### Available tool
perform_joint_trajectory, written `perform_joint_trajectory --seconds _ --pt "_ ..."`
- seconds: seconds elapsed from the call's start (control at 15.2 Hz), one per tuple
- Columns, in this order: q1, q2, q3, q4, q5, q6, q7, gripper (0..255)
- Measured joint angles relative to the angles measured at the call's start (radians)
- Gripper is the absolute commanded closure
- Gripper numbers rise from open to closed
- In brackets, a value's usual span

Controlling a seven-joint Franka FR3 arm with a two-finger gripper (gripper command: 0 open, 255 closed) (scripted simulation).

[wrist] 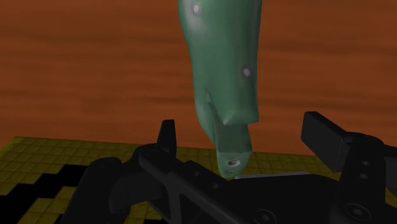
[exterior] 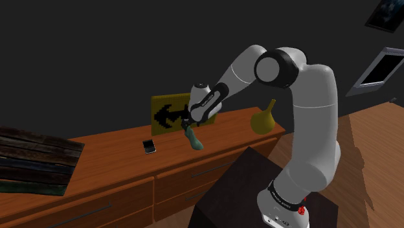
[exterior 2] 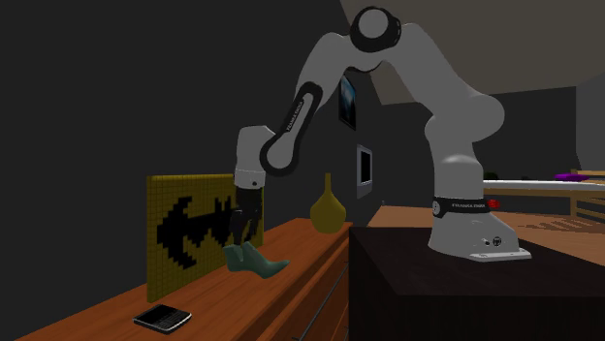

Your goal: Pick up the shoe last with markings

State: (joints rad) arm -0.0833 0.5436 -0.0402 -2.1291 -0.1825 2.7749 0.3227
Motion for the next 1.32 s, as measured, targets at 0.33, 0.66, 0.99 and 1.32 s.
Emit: perform_joint_trajectory --seconds 0.33,0.66,0.99,1.32 --pt "0.006 0.07 -0.008 0.023 -0.006 0.048 0.011 0" --pt "0.009 0.09 -0.01 0.034 -0.007 0.058 0.015 255" --pt "0.009 0.09 -0.01 0.035 -0.007 0.058 0.015 255" --pt "0.003 0.064 -0.007 0.025 -0.005 0.04 0.008 255"
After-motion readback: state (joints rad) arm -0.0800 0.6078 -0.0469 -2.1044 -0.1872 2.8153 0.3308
